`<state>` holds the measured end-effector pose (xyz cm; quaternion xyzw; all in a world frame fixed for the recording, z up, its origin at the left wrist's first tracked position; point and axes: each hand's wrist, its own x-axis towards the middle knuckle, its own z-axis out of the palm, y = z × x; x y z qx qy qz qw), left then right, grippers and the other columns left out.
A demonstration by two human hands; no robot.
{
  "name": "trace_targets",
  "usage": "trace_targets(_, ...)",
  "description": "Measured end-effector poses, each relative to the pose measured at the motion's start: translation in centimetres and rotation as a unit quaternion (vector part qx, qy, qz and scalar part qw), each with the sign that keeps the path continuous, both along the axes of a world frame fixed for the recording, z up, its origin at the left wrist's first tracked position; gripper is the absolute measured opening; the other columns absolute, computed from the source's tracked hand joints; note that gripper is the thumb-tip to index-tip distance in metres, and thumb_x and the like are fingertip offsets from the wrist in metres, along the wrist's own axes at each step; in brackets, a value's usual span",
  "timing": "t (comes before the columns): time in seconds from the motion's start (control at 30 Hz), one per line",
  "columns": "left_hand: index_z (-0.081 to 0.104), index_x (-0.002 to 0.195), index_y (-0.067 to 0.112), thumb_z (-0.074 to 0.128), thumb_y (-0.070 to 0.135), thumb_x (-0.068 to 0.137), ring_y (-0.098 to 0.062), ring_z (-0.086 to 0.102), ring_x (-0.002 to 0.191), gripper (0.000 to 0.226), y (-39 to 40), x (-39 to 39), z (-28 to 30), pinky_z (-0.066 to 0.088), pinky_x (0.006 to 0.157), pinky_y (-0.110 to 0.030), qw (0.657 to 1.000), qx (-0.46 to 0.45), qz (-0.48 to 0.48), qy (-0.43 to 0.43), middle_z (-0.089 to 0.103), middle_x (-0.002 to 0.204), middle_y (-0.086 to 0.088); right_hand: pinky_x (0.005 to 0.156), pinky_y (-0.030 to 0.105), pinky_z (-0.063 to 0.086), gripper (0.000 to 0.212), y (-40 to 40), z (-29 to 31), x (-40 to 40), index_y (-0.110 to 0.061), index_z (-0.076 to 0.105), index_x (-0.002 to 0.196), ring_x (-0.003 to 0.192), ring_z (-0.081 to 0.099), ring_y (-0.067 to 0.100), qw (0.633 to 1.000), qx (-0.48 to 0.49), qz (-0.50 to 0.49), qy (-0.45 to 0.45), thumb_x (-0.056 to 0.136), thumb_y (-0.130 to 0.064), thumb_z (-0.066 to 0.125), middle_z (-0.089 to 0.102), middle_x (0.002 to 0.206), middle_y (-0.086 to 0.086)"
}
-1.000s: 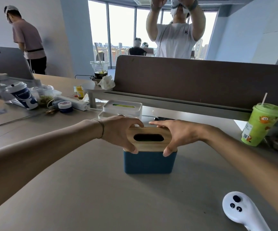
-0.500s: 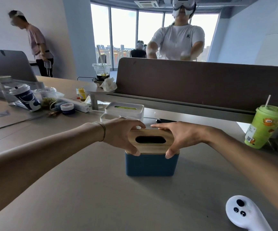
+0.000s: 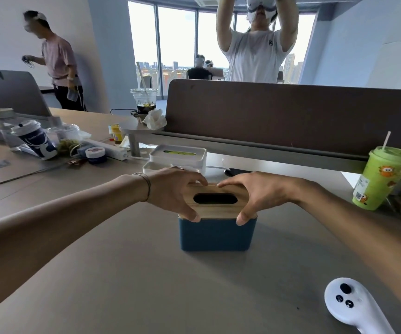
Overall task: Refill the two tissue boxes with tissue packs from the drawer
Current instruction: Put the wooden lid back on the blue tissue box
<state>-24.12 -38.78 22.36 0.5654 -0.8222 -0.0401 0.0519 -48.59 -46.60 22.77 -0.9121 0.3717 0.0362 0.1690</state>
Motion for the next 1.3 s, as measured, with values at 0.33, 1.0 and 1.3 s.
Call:
trace_targets(0.33,0.047,0.137,0.037,0.078,0.063,0.07,-0.01,0.048,0.101,0.078,0.3,0.1,-0.1,0.036,0.073,-0.02,1.0,0.004,0.006,-0.002,0.056,0.123,0.014,0.107,0.032,0.041,0.092,0.2,0.2,0.0,-0.047,0.045,0.143,0.131,0.042,0.006,1.0,-0.001,0.02,-0.008,0.062,-0.047,0.088,0.043,0.149,-0.02)
trace_targets(1.0,0.058,0.132,0.042,0.078,0.069,0.065,-0.01,0.054,0.11,0.075,0.3,1.7,-2.5,0.048,0.089,-0.024,0.995,0.015,0.001,0.097,0.061,0.121,0.016,0.11,0.029,0.021,0.088,-0.6,-1.2,-1.2,-0.052,0.036,0.149,0.152,0.016,0.013,0.998,0.044,0.043,-0.005,0.072,-0.057,0.077,0.017,0.167,-0.015)
trace_targets(1.3,0.057,0.132,0.038,0.069,0.073,0.07,-0.013,0.06,0.107,0.072,0.5,1.7,-4.5,0.052,0.093,-0.04,0.987,0.009,-0.011,0.158,0.063,0.118,0.014,0.123,0.042,-0.012,0.069,0.6,-5.4,-1.3,-0.053,0.006,0.155,0.146,-0.032,0.001,0.997,0.069,0.016,-0.043,0.095,-0.066,0.038,-0.02,0.165,-0.021)
